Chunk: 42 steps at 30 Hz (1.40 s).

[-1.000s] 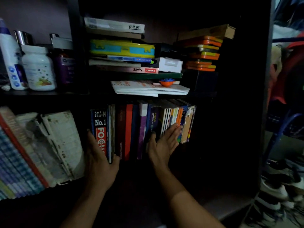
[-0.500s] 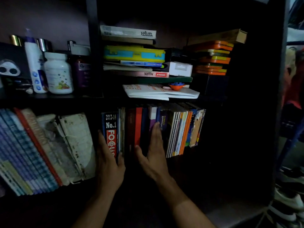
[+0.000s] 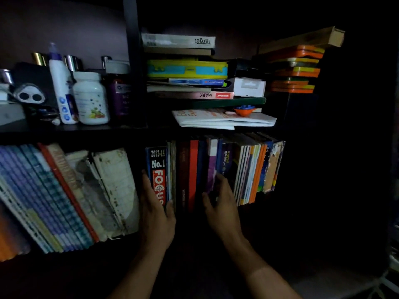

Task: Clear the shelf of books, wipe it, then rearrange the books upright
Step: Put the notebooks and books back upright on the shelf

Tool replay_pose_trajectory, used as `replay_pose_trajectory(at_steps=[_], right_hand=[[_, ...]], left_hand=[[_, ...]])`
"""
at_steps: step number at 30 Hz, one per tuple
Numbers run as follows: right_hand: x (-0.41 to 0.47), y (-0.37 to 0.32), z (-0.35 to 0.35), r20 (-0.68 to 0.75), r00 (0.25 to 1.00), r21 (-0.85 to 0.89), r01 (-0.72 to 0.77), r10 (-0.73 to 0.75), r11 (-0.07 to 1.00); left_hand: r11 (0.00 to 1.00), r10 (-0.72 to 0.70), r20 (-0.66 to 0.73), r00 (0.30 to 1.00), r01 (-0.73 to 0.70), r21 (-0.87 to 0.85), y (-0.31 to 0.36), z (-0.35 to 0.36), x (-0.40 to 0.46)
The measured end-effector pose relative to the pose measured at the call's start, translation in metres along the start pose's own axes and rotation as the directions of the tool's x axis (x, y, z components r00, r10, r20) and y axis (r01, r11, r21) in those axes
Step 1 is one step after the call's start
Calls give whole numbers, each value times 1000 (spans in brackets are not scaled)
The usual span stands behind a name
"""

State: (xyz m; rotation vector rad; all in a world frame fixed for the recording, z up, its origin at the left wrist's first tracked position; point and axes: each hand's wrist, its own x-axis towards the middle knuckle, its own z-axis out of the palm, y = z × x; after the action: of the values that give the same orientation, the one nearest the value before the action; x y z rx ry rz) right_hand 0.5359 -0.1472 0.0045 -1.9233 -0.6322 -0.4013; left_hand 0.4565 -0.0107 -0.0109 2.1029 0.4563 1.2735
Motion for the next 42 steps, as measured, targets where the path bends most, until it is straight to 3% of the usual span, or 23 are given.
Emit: replay_pose_trajectory(at_steps=[9,12,14,17,20,26,29,31,33,35,38,42], right_hand=[[2,-1,2,-150,988,6,32,-30,999],[-7,-11,9,51,954,-155,300,-296,941],[-12,-15,20,154,901,-247,433,-407,867],[-14,-14,27,177,897,-309,442,-406,842],[-17,-11,28,197,892,-339,451,-407,825],[-19,-14,27,162,884,-325,467,-438,822],[-28,-21,33,304,854,-339,512,-423,790],[-34,-23,34,428,838,-365,502,-338,784],[-37,-25,32,464,835,-400,496,-297,771],[-34,-25,31,463,837,-408,494,-292,768],[-33,-26,31,483,835,-418,484,-263,769],[-32,-26,27,499,836,-427,466,-228,775]], left_hand=[[998,-57,12,998,56,32,-2,6,7],[997,-62,40,997,64,-48,0,2,8],[998,35,-31,999,-37,-55,5,-1,10],[980,197,-93,976,-195,32,8,-3,15],[977,199,-41,979,-195,87,4,1,16],[996,88,-34,996,-87,12,0,5,15],[993,-5,-39,999,1,-115,0,3,19],[973,-94,29,995,98,-208,0,0,21],[959,-148,120,982,172,-224,-2,-1,24],[966,-162,127,979,184,-180,1,-3,24],[992,-112,88,990,117,-50,16,-12,15],[977,159,-115,981,-139,163,34,-39,-2]])
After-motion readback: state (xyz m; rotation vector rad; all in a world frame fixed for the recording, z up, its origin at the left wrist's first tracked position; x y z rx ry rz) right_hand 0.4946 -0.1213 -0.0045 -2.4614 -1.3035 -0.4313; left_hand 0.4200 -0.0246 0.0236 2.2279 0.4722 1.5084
